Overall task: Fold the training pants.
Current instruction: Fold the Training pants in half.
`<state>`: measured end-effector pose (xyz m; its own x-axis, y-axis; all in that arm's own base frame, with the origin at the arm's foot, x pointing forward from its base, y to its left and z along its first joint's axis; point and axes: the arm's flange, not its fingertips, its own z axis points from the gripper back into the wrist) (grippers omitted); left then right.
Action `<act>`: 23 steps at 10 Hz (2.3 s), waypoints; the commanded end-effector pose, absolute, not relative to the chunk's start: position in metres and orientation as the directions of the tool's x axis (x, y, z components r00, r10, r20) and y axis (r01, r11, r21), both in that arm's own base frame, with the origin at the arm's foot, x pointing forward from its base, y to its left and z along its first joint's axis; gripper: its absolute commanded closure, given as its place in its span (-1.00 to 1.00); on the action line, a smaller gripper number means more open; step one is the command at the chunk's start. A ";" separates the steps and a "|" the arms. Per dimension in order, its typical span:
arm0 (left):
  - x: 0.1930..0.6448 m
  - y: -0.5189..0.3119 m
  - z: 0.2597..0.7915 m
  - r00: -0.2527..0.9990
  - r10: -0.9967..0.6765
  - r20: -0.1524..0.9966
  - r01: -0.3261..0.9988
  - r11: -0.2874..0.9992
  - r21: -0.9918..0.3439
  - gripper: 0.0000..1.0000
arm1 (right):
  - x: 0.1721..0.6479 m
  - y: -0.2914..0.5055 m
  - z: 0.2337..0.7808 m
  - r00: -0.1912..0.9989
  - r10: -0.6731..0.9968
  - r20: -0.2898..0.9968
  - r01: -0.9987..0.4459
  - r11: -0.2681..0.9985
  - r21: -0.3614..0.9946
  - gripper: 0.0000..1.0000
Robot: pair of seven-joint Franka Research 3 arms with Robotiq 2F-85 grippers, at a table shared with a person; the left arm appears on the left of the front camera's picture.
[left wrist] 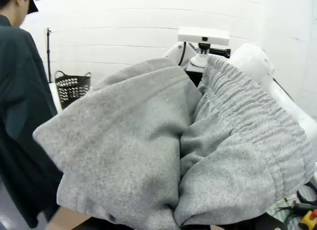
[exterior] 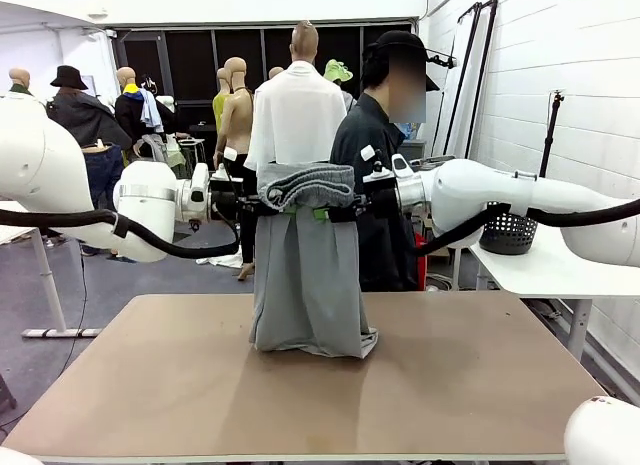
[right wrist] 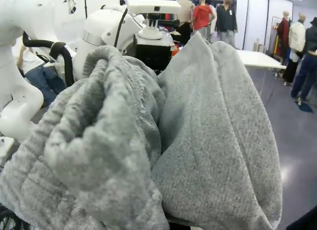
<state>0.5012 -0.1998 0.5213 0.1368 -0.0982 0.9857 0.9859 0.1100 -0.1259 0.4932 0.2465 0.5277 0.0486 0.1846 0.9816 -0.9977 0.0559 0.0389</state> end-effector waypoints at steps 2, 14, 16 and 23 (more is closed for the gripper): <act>0.469 -0.199 0.503 0.267 -0.074 0.961 0.963 0.060 -0.263 1.00 | 0.464 0.243 0.504 0.183 0.152 0.971 -0.983 0.062 0.175 1.00; 0.448 -0.196 0.458 0.472 -0.122 0.873 0.881 0.056 -0.469 1.00 | 0.453 0.244 0.448 0.370 0.160 0.915 -0.929 0.032 0.369 1.00; 0.448 -0.195 0.445 0.575 -0.136 0.807 0.818 0.053 -0.573 1.00 | 0.448 0.243 0.424 0.442 0.161 0.882 -0.896 0.042 0.442 1.00; 0.446 -0.185 0.371 0.824 -0.285 0.490 0.492 -0.070 -0.868 1.00 | 0.434 0.229 0.384 0.649 0.192 0.736 -0.756 0.055 0.653 1.00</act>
